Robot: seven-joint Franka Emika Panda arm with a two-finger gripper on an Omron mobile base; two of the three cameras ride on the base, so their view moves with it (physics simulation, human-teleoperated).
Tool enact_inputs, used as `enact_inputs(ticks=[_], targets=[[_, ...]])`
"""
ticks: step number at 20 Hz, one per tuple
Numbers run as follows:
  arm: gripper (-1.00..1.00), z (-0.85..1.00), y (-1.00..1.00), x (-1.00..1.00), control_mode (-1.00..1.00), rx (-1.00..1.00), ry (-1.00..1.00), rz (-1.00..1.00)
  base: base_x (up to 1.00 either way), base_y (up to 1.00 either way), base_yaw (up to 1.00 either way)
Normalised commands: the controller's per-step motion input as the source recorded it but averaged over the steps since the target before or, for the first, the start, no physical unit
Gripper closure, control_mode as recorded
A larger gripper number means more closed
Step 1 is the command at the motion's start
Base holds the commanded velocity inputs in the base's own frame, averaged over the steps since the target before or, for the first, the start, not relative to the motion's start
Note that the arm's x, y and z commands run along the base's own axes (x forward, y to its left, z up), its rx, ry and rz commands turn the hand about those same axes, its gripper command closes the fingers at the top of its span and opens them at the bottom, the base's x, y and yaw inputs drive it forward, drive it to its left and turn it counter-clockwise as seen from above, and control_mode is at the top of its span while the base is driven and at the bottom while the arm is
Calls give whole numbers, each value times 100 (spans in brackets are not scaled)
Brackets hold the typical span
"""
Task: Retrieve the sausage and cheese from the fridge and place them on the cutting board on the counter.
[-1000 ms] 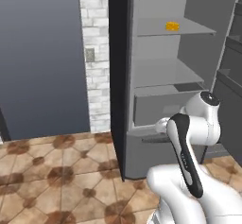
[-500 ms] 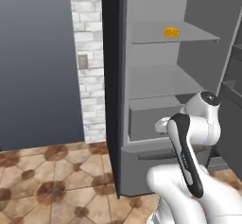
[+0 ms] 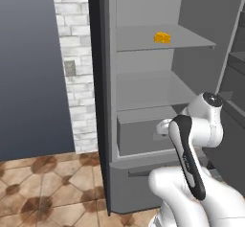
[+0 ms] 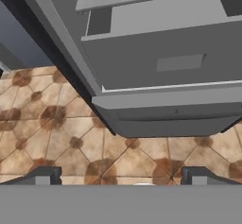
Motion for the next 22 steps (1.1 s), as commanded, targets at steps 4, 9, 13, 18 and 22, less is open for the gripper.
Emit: enact_inputs(ticks=[4, 9, 13, 18, 22], targets=[[-100, 0, 0, 0, 100, 0, 0, 0, 20, -24, -4], [-100, 0, 0, 0, 100, 0, 0, 0, 6, -1, -2], [-100, 0, 0, 0, 100, 0, 0, 0, 0, 0, 0], [-100, 0, 0, 0, 100, 0, 0, 0, 0, 0, 0], [-100, 0, 0, 0, -100, 0, 0, 0, 0, 0, 0]])
